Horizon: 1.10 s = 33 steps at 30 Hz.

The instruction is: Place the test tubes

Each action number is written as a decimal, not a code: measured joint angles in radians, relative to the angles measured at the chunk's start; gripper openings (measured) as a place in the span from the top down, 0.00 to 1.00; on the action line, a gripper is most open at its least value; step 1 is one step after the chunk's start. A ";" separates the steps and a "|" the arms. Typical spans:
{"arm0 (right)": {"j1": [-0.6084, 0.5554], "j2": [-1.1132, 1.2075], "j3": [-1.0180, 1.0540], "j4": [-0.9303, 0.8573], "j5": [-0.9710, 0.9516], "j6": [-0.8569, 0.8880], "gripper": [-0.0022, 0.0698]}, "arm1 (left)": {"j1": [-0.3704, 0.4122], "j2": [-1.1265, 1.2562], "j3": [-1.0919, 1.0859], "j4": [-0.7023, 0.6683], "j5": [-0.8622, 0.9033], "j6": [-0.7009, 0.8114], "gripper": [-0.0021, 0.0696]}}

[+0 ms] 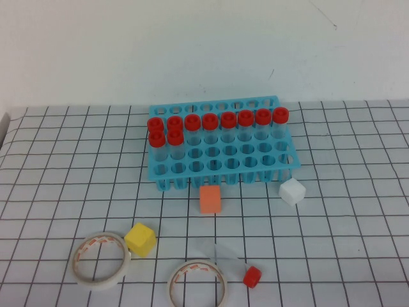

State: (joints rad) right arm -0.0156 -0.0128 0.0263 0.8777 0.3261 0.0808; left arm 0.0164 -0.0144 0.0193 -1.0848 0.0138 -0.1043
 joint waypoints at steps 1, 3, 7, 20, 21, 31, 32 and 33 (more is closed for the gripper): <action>0.000 0.000 0.000 0.015 -0.011 -0.015 0.97 | 0.000 0.000 0.000 -0.021 -0.025 0.002 0.97; 0.000 0.000 0.000 0.036 -0.039 -0.052 0.97 | 0.000 0.000 0.000 -0.043 -0.046 0.010 0.97; 0.000 0.000 0.000 0.050 -0.058 -0.075 0.97 | 0.000 0.000 -0.006 -0.022 0.075 0.127 0.97; 0.000 0.000 0.000 0.048 -0.054 -0.291 0.97 | 0.000 0.829 -0.722 0.283 0.959 0.976 0.97; 0.000 0.000 0.000 0.048 -0.054 -0.293 0.97 | 0.000 0.913 -0.790 0.304 1.017 1.002 0.97; 0.000 0.000 0.000 0.046 -0.017 -0.295 0.97 | -0.247 1.563 -1.390 0.565 1.195 1.253 0.97; 0.000 0.000 0.000 0.046 -0.015 -0.295 0.97 | -0.287 1.609 -1.437 0.612 1.197 1.243 0.97; 0.000 0.000 0.000 0.046 -0.015 -0.295 0.97 | -0.325 1.654 -1.480 0.656 1.197 1.231 0.97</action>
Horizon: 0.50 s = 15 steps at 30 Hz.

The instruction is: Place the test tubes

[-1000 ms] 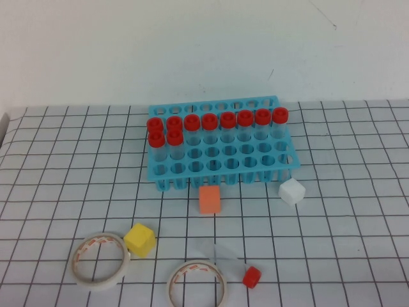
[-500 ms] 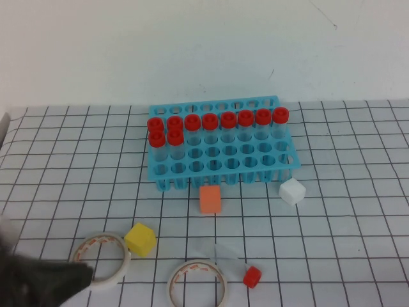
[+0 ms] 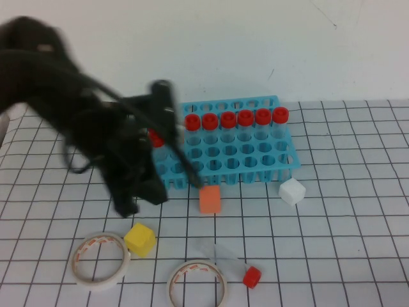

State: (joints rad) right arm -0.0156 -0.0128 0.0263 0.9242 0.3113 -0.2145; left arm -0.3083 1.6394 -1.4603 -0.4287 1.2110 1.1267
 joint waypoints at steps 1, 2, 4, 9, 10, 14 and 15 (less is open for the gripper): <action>0.000 0.000 0.000 0.000 0.000 -0.001 0.97 | -0.028 0.034 -0.031 0.032 0.000 -0.012 0.97; 0.000 0.000 0.000 0.000 0.000 -0.001 0.97 | -0.061 0.072 -0.064 0.067 0.000 -0.017 0.97; 0.000 0.000 0.000 0.003 0.000 -0.001 0.97 | -0.122 0.124 -0.110 0.129 0.000 -0.017 0.97; 0.000 0.000 0.000 0.003 0.002 -0.003 0.97 | -0.240 0.160 -0.127 0.220 0.002 0.127 0.97; 0.000 0.000 0.000 0.003 0.002 -0.003 0.97 | -0.254 0.160 -0.129 0.225 0.002 0.161 0.97; 0.000 0.000 0.000 0.003 0.003 -0.032 0.97 | -0.298 0.164 -0.135 0.238 0.005 0.326 0.97; 0.000 0.000 0.000 0.003 0.003 -0.040 0.97 | -0.309 0.179 -0.137 0.238 0.006 0.375 0.97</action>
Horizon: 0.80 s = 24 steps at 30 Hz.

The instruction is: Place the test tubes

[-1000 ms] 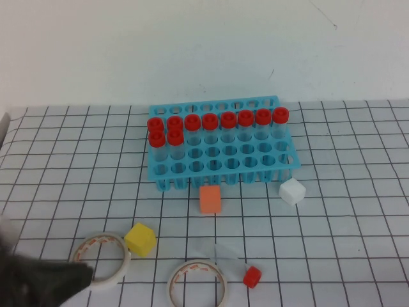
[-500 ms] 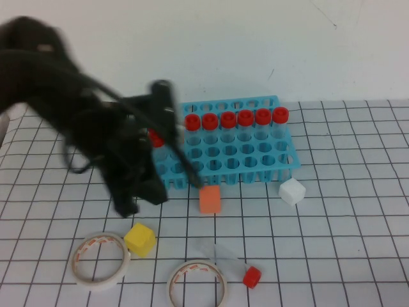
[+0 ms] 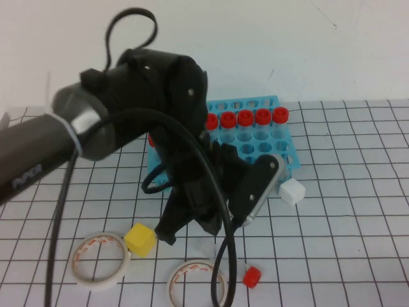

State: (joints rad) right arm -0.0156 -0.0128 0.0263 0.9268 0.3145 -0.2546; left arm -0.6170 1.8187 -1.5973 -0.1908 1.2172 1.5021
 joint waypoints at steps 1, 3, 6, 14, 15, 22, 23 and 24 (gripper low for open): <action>0.000 0.000 0.000 0.000 0.000 -0.002 0.97 | -0.003 0.013 0.000 0.000 0.000 0.013 0.97; 0.000 0.000 0.000 0.000 0.000 -0.004 0.97 | -0.003 0.041 0.000 0.001 0.000 0.022 0.97; 0.000 0.000 0.000 0.001 0.005 -0.007 0.97 | -0.003 0.085 0.000 0.008 -0.002 0.034 0.97; 0.000 0.000 0.000 0.004 0.036 -0.007 0.97 | -0.003 0.141 0.000 0.008 -0.087 0.083 0.97; 0.000 0.000 0.000 0.004 0.036 -0.007 0.97 | -0.003 0.145 0.000 0.008 -0.092 0.086 0.97; 0.000 0.000 0.000 0.004 0.036 -0.009 0.97 | -0.003 0.172 0.000 0.008 -0.100 0.071 0.97; 0.000 0.000 0.000 0.004 0.036 -0.009 0.97 | -0.003 0.172 0.000 0.010 -0.100 0.057 0.97; 0.000 0.000 0.000 0.004 0.036 -0.009 0.97 | -0.003 0.172 0.000 0.014 -0.100 0.044 0.97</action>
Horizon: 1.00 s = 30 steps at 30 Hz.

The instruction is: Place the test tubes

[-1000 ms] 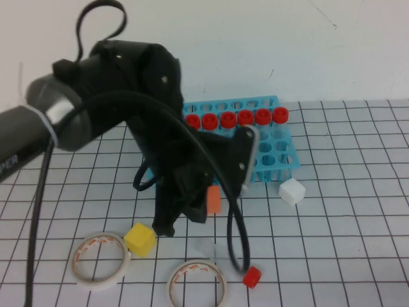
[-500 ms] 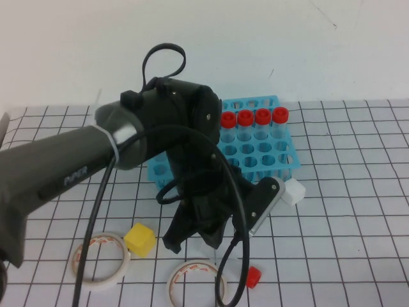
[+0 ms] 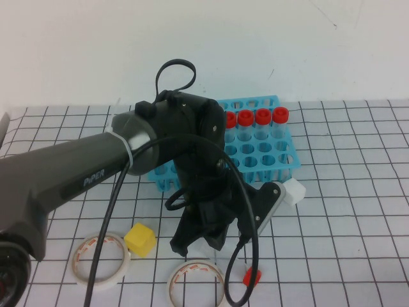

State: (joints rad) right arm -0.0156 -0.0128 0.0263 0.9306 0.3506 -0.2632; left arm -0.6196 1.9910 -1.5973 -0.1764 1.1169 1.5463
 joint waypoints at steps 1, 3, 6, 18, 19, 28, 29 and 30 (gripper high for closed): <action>0.000 0.000 0.000 0.000 0.000 0.000 0.97 | 0.000 0.000 0.000 0.004 0.000 -0.014 0.97; 0.000 0.000 0.000 0.000 0.000 0.000 0.97 | 0.000 0.000 0.000 0.013 0.000 -0.036 0.96; 0.002 0.000 0.000 0.000 0.000 -0.004 0.97 | 0.000 0.000 0.000 0.028 0.000 -0.066 0.85; 0.002 0.000 0.000 0.000 -0.004 -0.022 0.97 | 0.000 0.000 0.000 0.065 -0.025 -0.092 0.56; 0.002 0.000 0.000 0.000 -0.006 -0.022 0.97 | 0.000 0.000 0.000 0.078 -0.033 -0.091 0.57; 0.002 0.000 0.000 0.000 -0.010 -0.037 0.97 | 0.000 0.027 0.000 0.079 -0.058 -0.087 0.59; 0.002 0.000 0.000 0.000 -0.012 -0.038 0.97 | 0.000 0.033 0.000 0.076 -0.053 -0.087 0.59; 0.002 0.000 0.000 0.000 -0.012 -0.038 0.97 | 0.000 0.043 0.000 0.072 -0.052 -0.087 0.59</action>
State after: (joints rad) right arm -0.0138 -0.0128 0.0263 0.9306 0.3387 -0.3016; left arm -0.6196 2.0342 -1.5973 -0.1041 1.0652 1.4597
